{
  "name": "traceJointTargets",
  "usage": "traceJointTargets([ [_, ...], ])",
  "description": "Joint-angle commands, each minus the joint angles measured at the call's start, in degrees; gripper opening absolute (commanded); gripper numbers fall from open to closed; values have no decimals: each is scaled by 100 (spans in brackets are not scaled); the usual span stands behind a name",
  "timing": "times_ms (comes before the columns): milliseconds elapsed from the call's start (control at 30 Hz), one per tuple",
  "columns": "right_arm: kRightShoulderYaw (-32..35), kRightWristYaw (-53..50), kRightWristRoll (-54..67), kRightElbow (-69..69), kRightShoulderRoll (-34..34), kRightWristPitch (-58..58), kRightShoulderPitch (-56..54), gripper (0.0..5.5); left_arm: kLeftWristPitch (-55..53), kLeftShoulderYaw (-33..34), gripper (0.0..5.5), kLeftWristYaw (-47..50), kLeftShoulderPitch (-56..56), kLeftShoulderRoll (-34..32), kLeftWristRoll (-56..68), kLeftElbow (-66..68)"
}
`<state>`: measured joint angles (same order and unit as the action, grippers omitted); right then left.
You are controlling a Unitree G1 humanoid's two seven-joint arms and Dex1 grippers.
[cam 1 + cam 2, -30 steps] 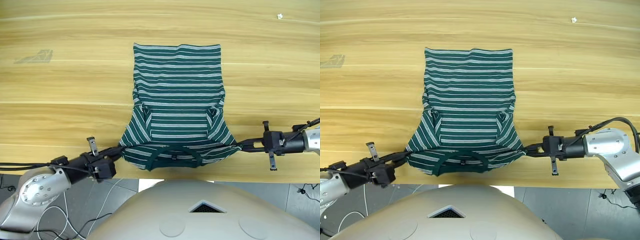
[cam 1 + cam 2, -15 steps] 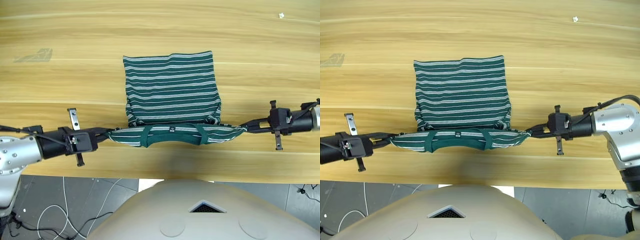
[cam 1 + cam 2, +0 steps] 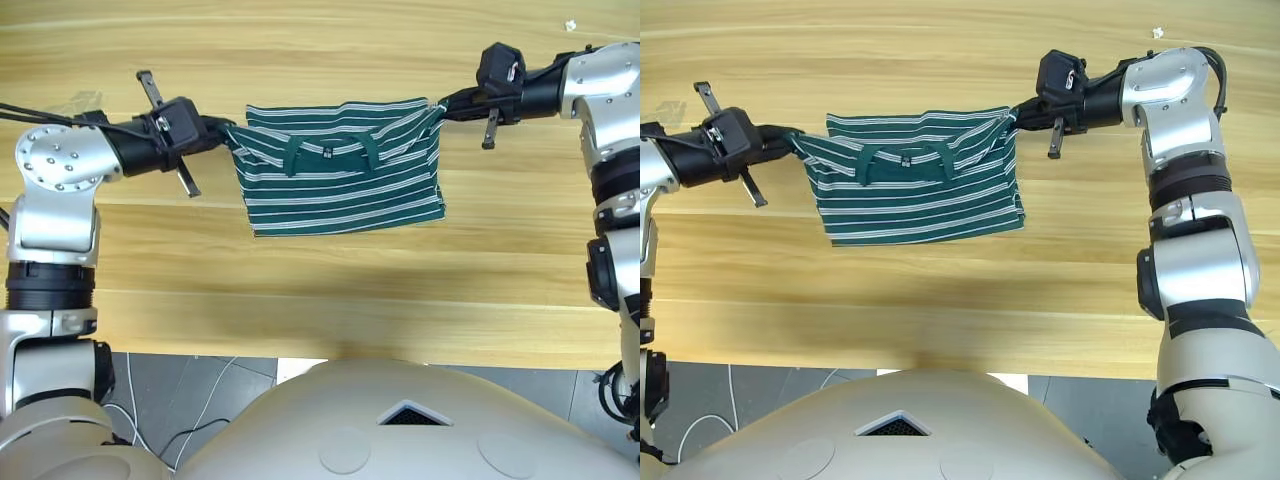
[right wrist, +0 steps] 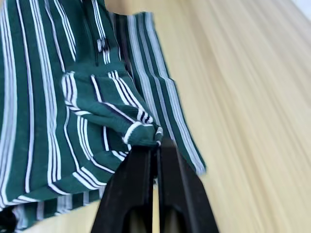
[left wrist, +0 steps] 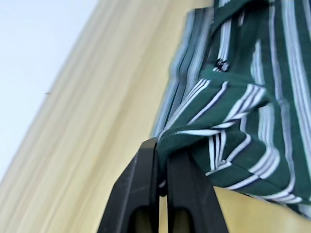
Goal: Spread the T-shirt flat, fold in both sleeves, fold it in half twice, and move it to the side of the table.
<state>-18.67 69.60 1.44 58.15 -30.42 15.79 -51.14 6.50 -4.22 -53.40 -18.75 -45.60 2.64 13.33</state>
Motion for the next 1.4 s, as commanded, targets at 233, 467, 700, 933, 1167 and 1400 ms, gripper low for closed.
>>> traceJointTargets([
  [233, 239, -499, -587, 891, 229, 609, -456, 0, 834, -121, 1, 816, -1065, 653, -575, 1718],
  [467, 396, -1638, -921, 1241, 477, 515, -545, 64, 1199, -345, 83, 1997, -1494, 949, -1373, 2939],
  [700, 235, -3265, -1644, 1480, 520, 544, -520, 198, 1264, 114, 199, 3721, -2022, 1015, -1434, 3985],
  [933, 286, -3355, -1736, 1305, 818, 1272, -390, 331, 1473, 750, 316, 4288, -1803, 799, -1075, 4073],
  [1167, -568, -4293, -2868, 1522, 1395, 1293, -414, 333, 1684, 713, 349, 4426, -1112, 1267, -1072, 3024],
  [1400, -2279, -5697, -4854, 1974, 1302, 407, -287, 333, 1392, 848, 349, 4318, -460, 1438, -921, 1864],
])
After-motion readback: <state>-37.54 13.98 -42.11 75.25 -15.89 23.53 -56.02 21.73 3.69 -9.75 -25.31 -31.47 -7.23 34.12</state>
